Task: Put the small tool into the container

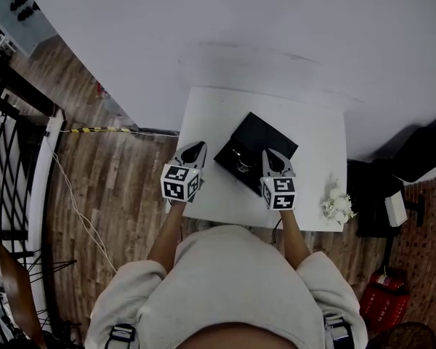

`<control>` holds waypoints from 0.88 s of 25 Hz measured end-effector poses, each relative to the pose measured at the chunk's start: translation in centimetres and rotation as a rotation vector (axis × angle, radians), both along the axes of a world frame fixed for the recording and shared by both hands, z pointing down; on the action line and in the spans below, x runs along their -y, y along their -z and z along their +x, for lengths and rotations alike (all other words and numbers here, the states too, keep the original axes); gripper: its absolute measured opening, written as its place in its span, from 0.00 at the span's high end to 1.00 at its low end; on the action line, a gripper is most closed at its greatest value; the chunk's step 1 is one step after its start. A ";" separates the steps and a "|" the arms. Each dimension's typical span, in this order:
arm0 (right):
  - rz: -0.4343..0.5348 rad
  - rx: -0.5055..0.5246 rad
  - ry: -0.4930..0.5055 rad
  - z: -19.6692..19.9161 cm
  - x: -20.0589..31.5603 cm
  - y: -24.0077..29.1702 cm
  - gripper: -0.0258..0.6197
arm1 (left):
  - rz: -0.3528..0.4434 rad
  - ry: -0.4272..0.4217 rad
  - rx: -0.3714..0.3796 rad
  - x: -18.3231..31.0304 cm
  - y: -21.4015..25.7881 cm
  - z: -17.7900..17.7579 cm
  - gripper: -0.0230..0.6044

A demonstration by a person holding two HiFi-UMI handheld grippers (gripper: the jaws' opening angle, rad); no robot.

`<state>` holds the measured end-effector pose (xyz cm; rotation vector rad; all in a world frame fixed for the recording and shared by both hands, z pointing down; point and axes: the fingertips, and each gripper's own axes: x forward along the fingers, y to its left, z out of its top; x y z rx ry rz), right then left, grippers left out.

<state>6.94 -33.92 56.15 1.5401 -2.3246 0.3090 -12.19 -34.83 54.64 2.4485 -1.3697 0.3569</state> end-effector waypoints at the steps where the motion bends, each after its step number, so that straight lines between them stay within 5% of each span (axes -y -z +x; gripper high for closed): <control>1: 0.005 0.003 -0.001 0.1 0.0 0.2 0.96 | 0.003 0.000 0.000 0.1 0.1 0.0 0.94; 22: 0.024 0.012 0.015 0.1 0.1 0.7 0.96 | 0.003 0.003 -0.008 0.4 -0.1 1.2 0.94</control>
